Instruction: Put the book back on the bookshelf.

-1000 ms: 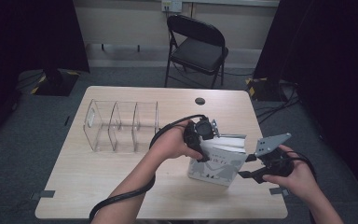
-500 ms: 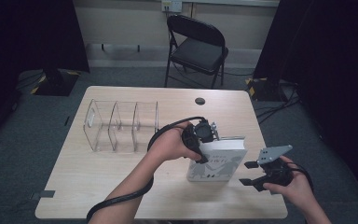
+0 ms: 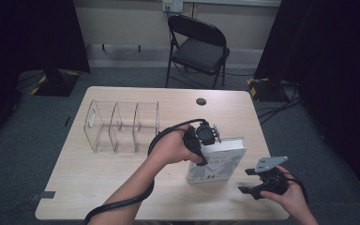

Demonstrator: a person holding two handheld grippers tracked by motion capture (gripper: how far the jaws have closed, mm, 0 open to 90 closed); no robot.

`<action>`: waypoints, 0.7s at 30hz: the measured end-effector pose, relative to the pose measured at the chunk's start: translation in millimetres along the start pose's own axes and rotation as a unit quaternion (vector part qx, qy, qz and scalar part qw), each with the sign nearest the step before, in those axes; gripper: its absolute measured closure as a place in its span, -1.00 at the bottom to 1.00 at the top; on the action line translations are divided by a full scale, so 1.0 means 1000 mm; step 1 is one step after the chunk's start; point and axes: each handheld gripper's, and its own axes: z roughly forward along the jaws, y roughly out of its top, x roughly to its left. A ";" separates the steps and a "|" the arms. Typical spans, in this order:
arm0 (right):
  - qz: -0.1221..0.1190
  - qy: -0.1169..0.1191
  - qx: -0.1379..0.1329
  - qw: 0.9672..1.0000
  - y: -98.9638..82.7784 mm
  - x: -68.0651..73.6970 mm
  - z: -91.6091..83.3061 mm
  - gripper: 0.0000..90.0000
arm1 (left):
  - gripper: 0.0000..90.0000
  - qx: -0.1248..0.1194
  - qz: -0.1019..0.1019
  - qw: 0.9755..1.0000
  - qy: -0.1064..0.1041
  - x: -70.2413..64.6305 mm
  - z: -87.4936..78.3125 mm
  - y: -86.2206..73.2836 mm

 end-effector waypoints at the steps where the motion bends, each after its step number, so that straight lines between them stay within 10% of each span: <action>1: 0.001 -0.002 -0.001 1.000 -0.001 0.000 0.002 -0.51 | 0.16 0.002 0.001 1.000 0.000 0.000 -0.001 -0.001; 21: 0.036 -0.018 -0.006 0.999 -0.008 0.006 0.036 -0.68 | 0.16 0.009 -0.028 1.000 0.001 0.007 -0.016 -0.036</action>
